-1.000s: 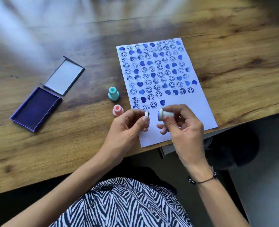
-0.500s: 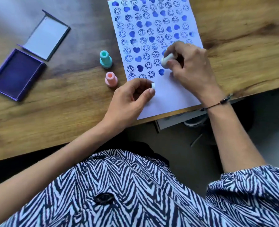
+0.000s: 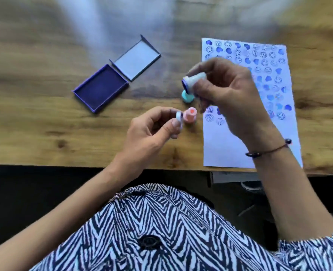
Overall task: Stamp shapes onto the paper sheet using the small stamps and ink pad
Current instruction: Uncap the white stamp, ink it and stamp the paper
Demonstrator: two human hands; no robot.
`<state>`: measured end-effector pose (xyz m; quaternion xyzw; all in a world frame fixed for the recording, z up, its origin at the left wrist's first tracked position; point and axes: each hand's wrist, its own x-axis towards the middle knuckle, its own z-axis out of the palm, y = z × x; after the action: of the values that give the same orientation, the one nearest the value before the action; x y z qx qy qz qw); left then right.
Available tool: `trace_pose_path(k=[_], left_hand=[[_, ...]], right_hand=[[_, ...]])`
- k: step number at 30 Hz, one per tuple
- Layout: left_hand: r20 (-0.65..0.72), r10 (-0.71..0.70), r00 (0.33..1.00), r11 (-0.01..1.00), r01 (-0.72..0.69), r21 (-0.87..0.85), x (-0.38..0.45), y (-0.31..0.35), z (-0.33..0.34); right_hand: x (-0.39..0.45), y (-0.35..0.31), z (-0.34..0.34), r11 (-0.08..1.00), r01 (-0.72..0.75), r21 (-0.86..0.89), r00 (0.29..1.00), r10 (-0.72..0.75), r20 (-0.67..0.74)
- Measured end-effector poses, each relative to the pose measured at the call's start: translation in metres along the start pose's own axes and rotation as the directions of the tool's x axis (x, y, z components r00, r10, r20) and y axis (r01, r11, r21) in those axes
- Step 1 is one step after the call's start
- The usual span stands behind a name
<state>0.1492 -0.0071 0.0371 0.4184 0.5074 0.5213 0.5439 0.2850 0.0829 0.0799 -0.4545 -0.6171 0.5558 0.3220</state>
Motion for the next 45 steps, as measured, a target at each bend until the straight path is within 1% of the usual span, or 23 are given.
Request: trace_pose_path(k=[1, 2, 3, 4, 6, 8, 10, 16, 20, 22, 24, 25, 27, 28, 29, 31, 32, 34, 36, 38, 39, 41, 45], left_hand=[[-0.065, -0.009, 0.998, 1.000, 0.008, -0.015, -0.001, -0.001, -0.010], [-0.136, -0.019, 0.990, 0.999, 0.015, -0.035, -0.004, -0.003, -0.021], [-0.208, -0.030, 0.978, 0.998, 0.019, -0.054, -0.007, -0.005, -0.032], [-0.276, -0.040, 0.960, 0.998, 0.023, -0.065, -0.010, -0.008, -0.043], [-0.381, -0.061, 0.923, 0.995, 0.027, -0.092, -0.016, -0.011, -0.058], [-0.439, -0.071, 0.896, 0.992, 0.018, -0.123, -0.023, -0.010, -0.068], [-0.465, -0.070, 0.883, 0.991, 0.006, -0.137, -0.029, -0.008, -0.075], [-0.511, -0.081, 0.856, 0.989, 0.007, -0.145, -0.036, -0.011, -0.086], [-0.508, -0.085, 0.857, 0.990, 0.016, -0.139, -0.029, -0.012, -0.089], [-0.495, -0.070, 0.866, 0.992, 0.006, -0.130, -0.026, -0.011, -0.085], [-0.451, -0.044, 0.891, 0.994, -0.008, -0.113, -0.021, -0.009, -0.076], [-0.417, -0.022, 0.909, 0.995, -0.019, -0.093, -0.020, -0.008, -0.070], [-0.310, 0.033, 0.950, 0.998, -0.049, -0.045, -0.017, -0.006, -0.056], [-0.229, 0.051, 0.972, 0.998, -0.056, -0.016, -0.015, -0.006, -0.046], [-0.137, 0.063, 0.989, 0.998, -0.061, 0.014, -0.012, -0.005, -0.034], [0.053, 0.077, 0.996, 0.992, -0.082, 0.094, -0.006, -0.006, -0.009], [0.142, 0.100, 0.985, 0.980, -0.122, 0.156, -0.001, -0.008, 0.005], [0.311, 0.180, 0.933, 0.923, -0.269, 0.274, 0.010, -0.012, 0.035], [0.451, 0.237, 0.860, 0.839, -0.416, 0.351, 0.021, -0.018, 0.059], [0.550, 0.247, 0.798, 0.750, -0.517, 0.414, 0.031, -0.028, 0.076], [0.579, 0.242, 0.778, 0.716, -0.546, 0.435, 0.035, -0.034, 0.080], [0.616, 0.218, 0.757, 0.672, -0.574, 0.468, 0.040, -0.043, 0.081], [0.624, 0.185, 0.760, 0.677, -0.558, 0.479, 0.044, -0.050, 0.077]], right_hand=[[0.011, -0.006, 0.015, 0.987, 0.067, -0.146, 0.998, -0.068, 0.002], [0.022, -0.009, 0.035, 0.942, 0.152, -0.300, 0.988, -0.153, 0.023], [0.033, -0.011, 0.055, 0.869, 0.249, -0.427, 0.968, -0.243, 0.069], [0.043, -0.012, 0.075, 0.791, 0.344, -0.506, 0.937, -0.319, 0.139], [0.063, -0.009, 0.110, 0.650, 0.487, -0.583, 0.872, -0.389, 0.296], [0.079, -0.002, 0.140, 0.501, 0.575, -0.647, 0.818, -0.381, 0.431], [0.086, 0.007, 0.157, 0.416, 0.620, -0.665, 0.784, -0.356, 0.508], [0.084, 0.015, 0.164, 0.387, 0.577, -0.720, 0.816, -0.321, 0.481], [0.079, 0.013, 0.168, 0.345, 0.529, -0.776, 0.847, -0.264, 0.461], [0.076, 0.010, 0.171, 0.363, 0.490, -0.792, 0.871, -0.219, 0.439], [0.071, 0.001, 0.160, 0.487, 0.415, -0.769, 0.910, -0.237, 0.341], [0.066, -0.005, 0.149, 0.568, 0.377, -0.732, 0.923, -0.290, 0.251], [0.052, -0.016, 0.117, 0.678, 0.330, -0.657, 0.906, -0.424, 0.017], [0.042, -0.018, 0.094, 0.711, 0.286, -0.643, 0.887, -0.450, -0.104], [0.031, -0.015, 0.068, 0.739, 0.224, -0.635, 0.870, -0.446, -0.213], [0.004, 0.001, 0.015, 0.800, 0.075, -0.595, 0.848, -0.365, -0.384], [-0.011, 0.013, -0.009, 0.824, -0.006, -0.567, 0.837, -0.306, -0.453], [-0.037, 0.037, -0.048, 0.849, -0.145, -0.508, 0.814, -0.190, -0.550], [-0.053, 0.055, -0.069, 0.844, -0.232, -0.484, 0.807, -0.111, -0.580], [-0.060, 0.063, -0.076, 0.812, -0.269, -0.517, 0.818, -0.090, -0.568], [-0.061, 0.066, -0.077, 0.795, -0.270, -0.543, 0.830, -0.093, -0.550], [-0.059, 0.070, -0.078, 0.747, -0.259, -0.612, 0.855, -0.118, -0.505], [-0.053, 0.070, -0.078, 0.662, -0.253, -0.705, 0.883, -0.140, -0.448]])
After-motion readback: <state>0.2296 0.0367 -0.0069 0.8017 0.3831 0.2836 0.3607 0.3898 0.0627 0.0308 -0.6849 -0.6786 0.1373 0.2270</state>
